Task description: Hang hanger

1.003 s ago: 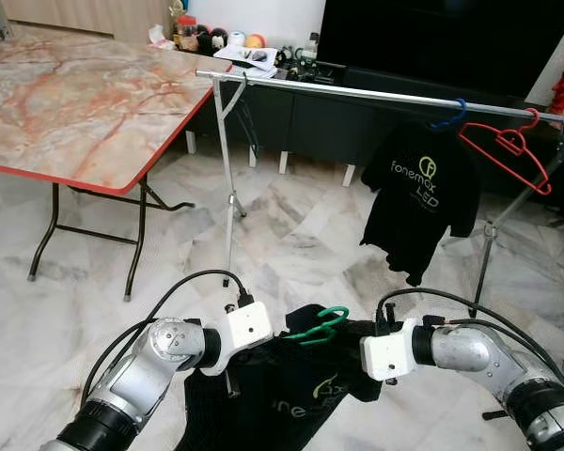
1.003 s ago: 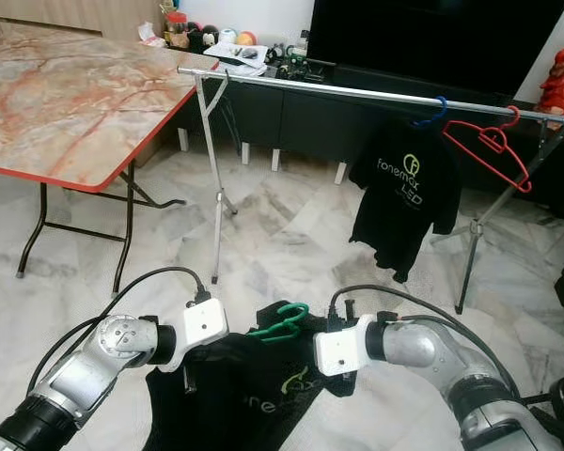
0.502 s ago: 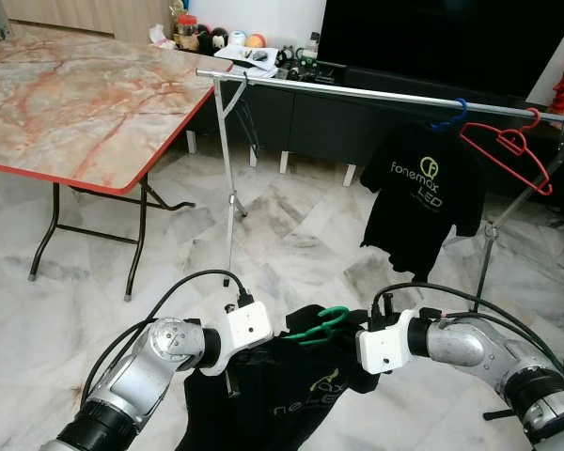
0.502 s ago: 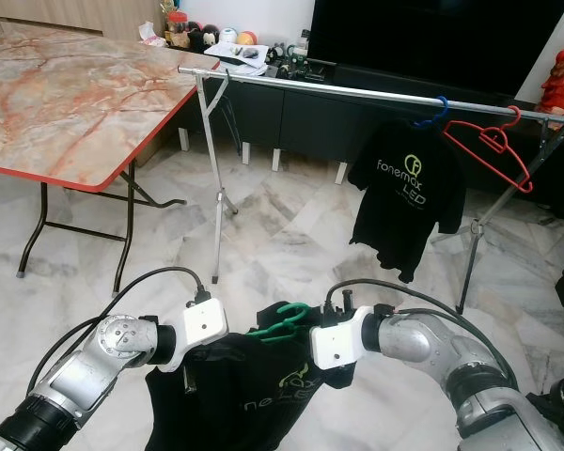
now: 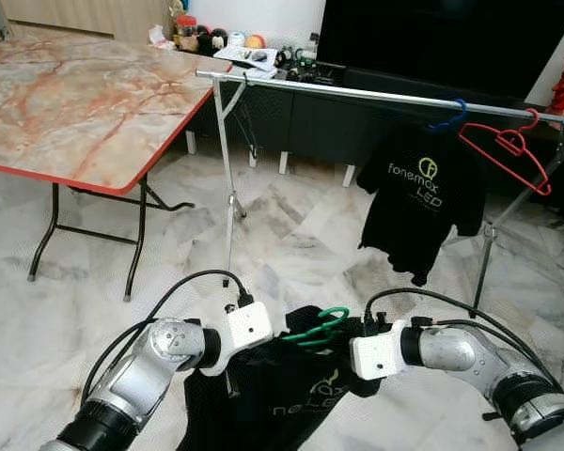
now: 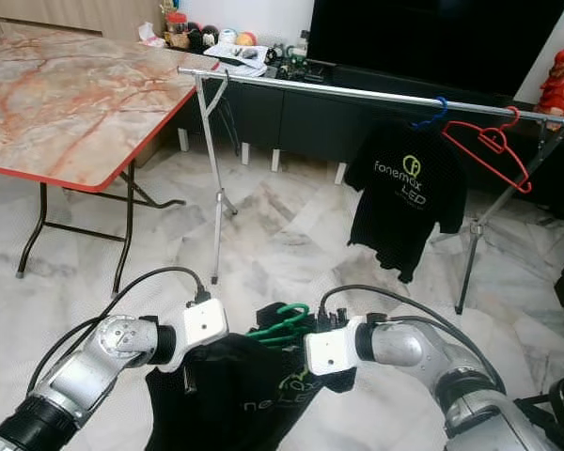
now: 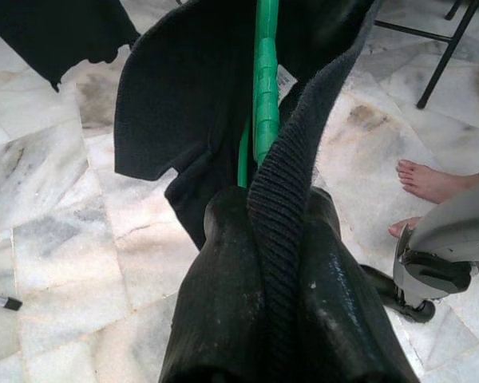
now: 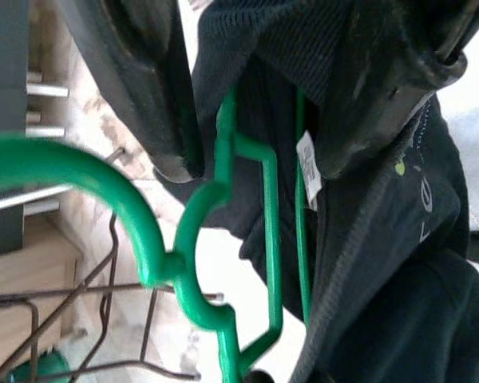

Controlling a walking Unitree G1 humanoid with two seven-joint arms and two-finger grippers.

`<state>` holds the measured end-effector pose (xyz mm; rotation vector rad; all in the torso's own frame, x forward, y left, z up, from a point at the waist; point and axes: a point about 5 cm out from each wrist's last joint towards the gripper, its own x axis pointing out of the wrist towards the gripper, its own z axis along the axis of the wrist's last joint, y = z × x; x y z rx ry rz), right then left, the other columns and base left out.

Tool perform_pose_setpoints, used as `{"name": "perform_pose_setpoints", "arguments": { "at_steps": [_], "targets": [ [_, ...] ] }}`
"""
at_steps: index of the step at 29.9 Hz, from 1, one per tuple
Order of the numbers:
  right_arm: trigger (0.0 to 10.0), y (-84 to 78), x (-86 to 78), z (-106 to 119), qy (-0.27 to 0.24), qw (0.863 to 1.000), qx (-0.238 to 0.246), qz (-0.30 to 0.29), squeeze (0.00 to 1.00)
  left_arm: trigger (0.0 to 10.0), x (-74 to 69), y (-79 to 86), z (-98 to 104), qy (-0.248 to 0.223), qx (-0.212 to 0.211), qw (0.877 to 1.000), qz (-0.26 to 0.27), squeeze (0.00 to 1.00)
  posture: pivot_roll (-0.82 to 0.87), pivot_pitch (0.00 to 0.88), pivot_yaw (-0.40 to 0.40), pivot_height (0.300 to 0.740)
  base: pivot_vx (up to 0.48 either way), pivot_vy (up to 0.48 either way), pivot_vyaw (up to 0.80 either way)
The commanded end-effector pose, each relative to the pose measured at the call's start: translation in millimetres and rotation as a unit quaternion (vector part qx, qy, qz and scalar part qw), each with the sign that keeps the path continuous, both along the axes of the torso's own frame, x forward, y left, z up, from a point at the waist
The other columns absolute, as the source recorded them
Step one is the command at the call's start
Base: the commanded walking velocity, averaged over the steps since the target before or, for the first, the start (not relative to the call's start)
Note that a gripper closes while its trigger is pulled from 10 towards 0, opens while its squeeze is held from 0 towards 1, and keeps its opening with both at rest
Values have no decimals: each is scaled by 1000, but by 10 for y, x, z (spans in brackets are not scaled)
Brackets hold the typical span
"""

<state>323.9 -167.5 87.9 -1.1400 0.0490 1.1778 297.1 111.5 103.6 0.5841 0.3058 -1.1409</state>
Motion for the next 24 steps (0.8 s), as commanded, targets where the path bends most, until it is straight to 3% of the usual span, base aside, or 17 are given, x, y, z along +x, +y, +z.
{"name": "perform_pose_setpoints", "arguments": {
  "at_steps": [1, 14, 24],
  "targets": [
    [10000, -34, 65, 62, -5, 999, 17, -31, 0, 10000, -9, -43, 58, -12, -5, 1000, -11, 0, 118, 56, -117, 740, 0, 0, 0],
    [10000, -71, 100, 91, 70, 989, 100, -86, 0, 10000, -54, -37, 87, -19, -4, 999, -42, 0, 121, 64, -120, 740, 0, 0, 0],
    [10000, -66, 20, 17, 150, 983, 91, -56, 0, 10000, -114, -63, 185, -42, -5, 995, -91, 0, 134, 73, -128, 740, 0, 0, 0]
  ]
}}
